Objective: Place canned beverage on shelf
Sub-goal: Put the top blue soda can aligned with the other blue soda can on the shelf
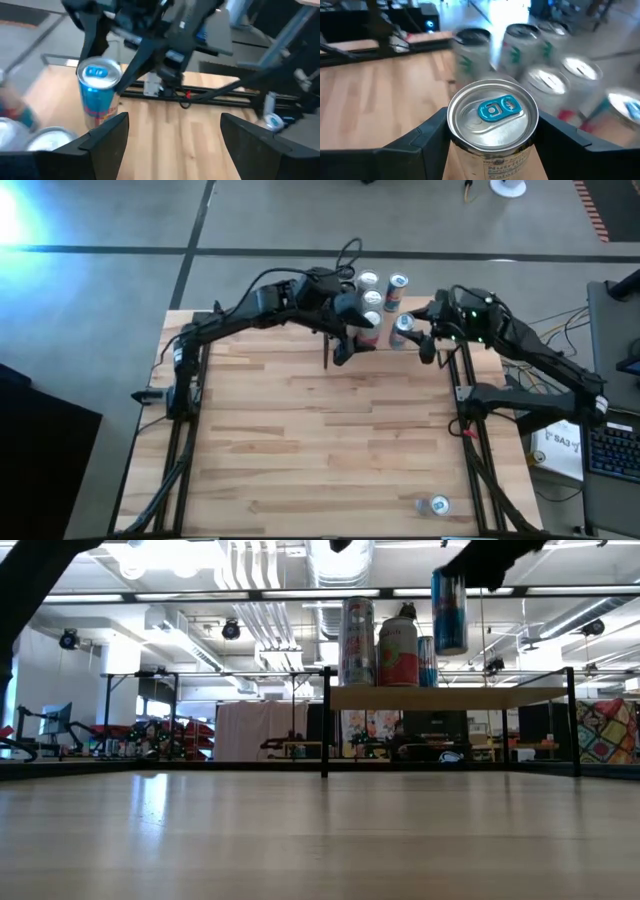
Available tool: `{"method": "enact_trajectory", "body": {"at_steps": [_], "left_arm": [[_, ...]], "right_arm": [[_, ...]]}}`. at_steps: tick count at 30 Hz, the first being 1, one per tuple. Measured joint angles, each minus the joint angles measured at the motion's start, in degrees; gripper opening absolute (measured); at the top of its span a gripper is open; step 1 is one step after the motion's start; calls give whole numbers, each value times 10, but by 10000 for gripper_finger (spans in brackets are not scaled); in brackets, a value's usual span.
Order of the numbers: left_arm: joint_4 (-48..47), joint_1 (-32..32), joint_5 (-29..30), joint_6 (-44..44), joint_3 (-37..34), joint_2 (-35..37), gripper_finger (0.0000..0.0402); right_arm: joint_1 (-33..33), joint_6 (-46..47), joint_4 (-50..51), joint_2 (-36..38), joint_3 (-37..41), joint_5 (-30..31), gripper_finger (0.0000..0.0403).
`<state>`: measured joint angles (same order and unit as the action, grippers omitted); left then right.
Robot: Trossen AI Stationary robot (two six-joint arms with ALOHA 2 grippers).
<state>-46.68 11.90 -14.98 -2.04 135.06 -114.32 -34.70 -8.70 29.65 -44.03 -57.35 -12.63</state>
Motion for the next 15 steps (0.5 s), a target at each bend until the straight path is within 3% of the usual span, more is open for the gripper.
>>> {"method": "enact_trajectory", "body": {"at_steps": [4, 9, 15], "left_arm": [[-6, 0, 42, 6, -1, 27, 290], [-20, 0, 65, 12, 0, 39, 290], [-40, 0, 73, 1, -1, 41, 290]], "right_arm": [[-104, -27, -18, -30, 25, -75, 234], [-207, -29, -86, -73, 39, -225, 237], [-246, -65, -99, -137, 33, -273, 238]]}}
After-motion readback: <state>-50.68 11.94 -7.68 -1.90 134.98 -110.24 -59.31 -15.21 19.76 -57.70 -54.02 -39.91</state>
